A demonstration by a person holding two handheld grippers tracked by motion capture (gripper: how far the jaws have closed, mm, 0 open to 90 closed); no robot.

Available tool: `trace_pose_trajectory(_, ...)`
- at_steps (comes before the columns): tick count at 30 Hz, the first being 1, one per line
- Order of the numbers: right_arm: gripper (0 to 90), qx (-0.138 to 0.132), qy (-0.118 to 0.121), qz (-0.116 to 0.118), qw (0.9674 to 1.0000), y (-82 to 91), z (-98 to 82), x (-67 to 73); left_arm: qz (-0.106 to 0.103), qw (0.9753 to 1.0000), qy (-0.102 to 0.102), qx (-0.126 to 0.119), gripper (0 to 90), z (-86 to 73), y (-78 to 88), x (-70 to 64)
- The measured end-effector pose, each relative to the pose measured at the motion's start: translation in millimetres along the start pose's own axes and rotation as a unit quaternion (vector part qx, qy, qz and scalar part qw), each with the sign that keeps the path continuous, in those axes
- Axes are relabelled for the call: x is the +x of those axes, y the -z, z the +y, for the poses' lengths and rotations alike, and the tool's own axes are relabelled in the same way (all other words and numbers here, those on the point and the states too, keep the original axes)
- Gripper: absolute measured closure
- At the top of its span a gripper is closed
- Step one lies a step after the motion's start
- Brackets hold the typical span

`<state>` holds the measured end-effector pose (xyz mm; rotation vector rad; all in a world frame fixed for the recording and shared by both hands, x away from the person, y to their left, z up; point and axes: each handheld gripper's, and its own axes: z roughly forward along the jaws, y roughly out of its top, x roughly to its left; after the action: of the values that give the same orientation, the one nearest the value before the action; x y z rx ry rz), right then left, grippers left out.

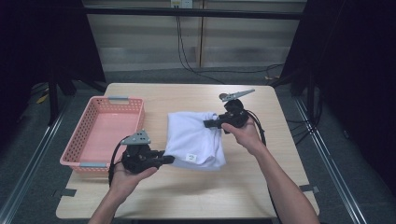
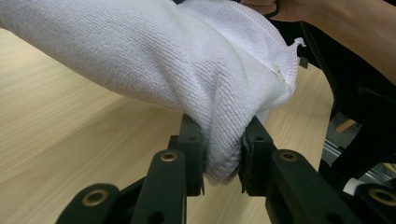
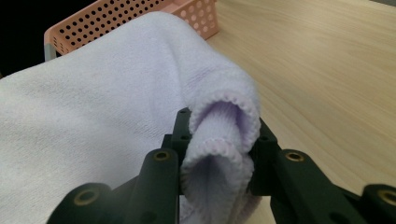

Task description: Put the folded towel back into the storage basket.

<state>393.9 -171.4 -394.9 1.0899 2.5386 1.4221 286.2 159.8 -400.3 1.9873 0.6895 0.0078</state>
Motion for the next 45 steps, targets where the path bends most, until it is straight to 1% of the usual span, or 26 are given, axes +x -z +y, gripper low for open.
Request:
trace_pose_trajectory(2, 70.6, 0.002, 0.0, 0.005, 1.0, -6.5, 7.4, 0.2, 0.004, 1.0, 0.002, -0.001, 74.4, 0.7, 4.7, 3.3)
trace_pose_trajectory(6, 70.7, 0.005, 0.001, 0.01, 0.9999, -12.8, 16.4, 2.0, 0.01, 0.9999, 0.007, -0.006, 74.4, 1.7, 12.7, 8.9)
trace_pose_trajectory(7, 70.7, 0.003, 0.001, 0.012, 0.9999, -14.2, 18.8, 2.5, 0.012, 0.9999, 0.008, -0.009, 74.4, 1.8, 15.1, 10.6)
trace_pose_trajectory(9, 70.7, -0.002, 0.002, 0.016, 0.9999, -17.0, 23.8, 2.9, 0.008, 0.9996, 0.017, -0.019, 74.4, 1.4, 19.6, 14.1)
trace_pose_trajectory(12, 70.7, -0.006, 0.004, 0.02, 0.9998, -20.8, 29.6, 4.6, 0.014, 0.9995, 0.016, -0.023, 74.5, 1.7, 26.0, 16.1)
trace_pose_trajectory(18, 70.9, 0.0, 0.007, 0.025, 0.9997, -32.2, 41.6, 8.3, 0.023, 0.999, 0.022, -0.032, 74.6, 0.7, 36.4, 21.9)
trace_pose_trajectory(19, 70.9, -0.002, 0.008, 0.026, 0.9996, -33.8, 44.3, 9.3, 0.023, 0.9988, 0.025, -0.036, 74.6, 0.6, 38.7, 22.5)
trace_pose_trajectory(21, 71.0, 0.001, 0.011, 0.024, 0.9996, -35.7, 51.2, 12.9, 0.026, 0.9986, 0.024, -0.04, 74.6, 1.6, 43.5, 23.7)
trace_pose_trajectory(22, 71.0, -0.001, 0.014, 0.025, 0.9996, -36.5, 54.0, 14.0, 0.026, 0.9984, 0.025, -0.044, 74.6, 2.3, 47.3, 25.3)
trace_pose_trajectory(24, 71.0, 0.0, 0.017, 0.027, 0.9995, -38.2, 63.2, 17.5, 0.033, 0.9981, 0.025, -0.047, 74.6, 4.3, 54.2, 27.2)
trace_pose_trajectory(28, 71.0, -0.003, 0.027, 0.032, 0.9991, -43.9, 78.0, 24.7, 0.037, 0.9971, 0.029, -0.06, 74.6, 5.4, 68.7, 32.7)
trace_pose_trajectory(30, 71.0, 0.002, 0.032, 0.03, 0.999, -48.1, 86.2, 29.4, 0.045, 0.9969, 0.032, -0.055, 74.8, 4.5, 73.3, 36.3)
trace_pose_trajectory(32, 71.0, 0.005, 0.037, 0.03, 0.9988, -51.5, 93.3, 32.8, 0.046, 0.9964, 0.036, -0.062, 74.9, 2.8, 79.0, 39.6)
trace_pose_trajectory(34, 71.0, 0.004, 0.039, 0.034, 0.9986, -54.6, 100.0, 36.0, 0.054, 0.9957, 0.035, -0.067, 74.9, 2.3, 86.5, 41.7)
trace_pose_trajectory(35, 71.1, 0.006, 0.044, 0.034, 0.9984, -56.0, 103.5, 38.1, 0.059, 0.9947, 0.039, -0.075, 74.9, 1.9, 89.9, 42.6)
trace_pose_trajectory(36, 71.1, 0.005, 0.048, 0.035, 0.9982, -56.9, 107.1, 40.6, 0.069, 0.9939, 0.039, -0.077, 75.0, 1.7, 94.2, 43.7)
trace_pose_trajectory(37, 71.2, 0.003, 0.051, 0.039, 0.9979, -58.3, 111.9, 43.1, 0.069, 0.9939, 0.039, -0.077, 75.1, 1.7, 96.8, 44.6)
trace_pose_trajectory(38, 71.2, 0.004, 0.053, 0.04, 0.9978, -59.4, 114.9, 44.5, 0.068, 0.9934, 0.041, -0.083, 75.1, 1.7, 100.5, 45.8)
trace_pose_trajectory(41, 71.4, 0.006, 0.058, 0.044, 0.9973, -67.5, 126.9, 49.9, 0.075, 0.9921, 0.042, -0.091, 75.1, 1.7, 111.4, 49.2)
trace_pose_trajectory(42, 71.3, 0.006, 0.059, 0.045, 0.9972, -70.0, 129.3, 51.1, 0.074, 0.991, 0.048, -0.101, 75.1, 0.2, 115.8, 51.5)
trace_pose_trajectory(44, 71.4, 0.007, 0.061, 0.05, 0.9969, -78.1, 136.1, 55.2, 0.081, 0.9897, 0.052, -0.106, 75.2, -2.2, 123.1, 55.5)
trace_pose_trajectory(45, 71.4, 0.01, 0.061, 0.051, 0.9968, -81.7, 139.1, 57.2, 0.079, 0.989, 0.058, -0.11, 75.2, -4.0, 127.1, 58.2)
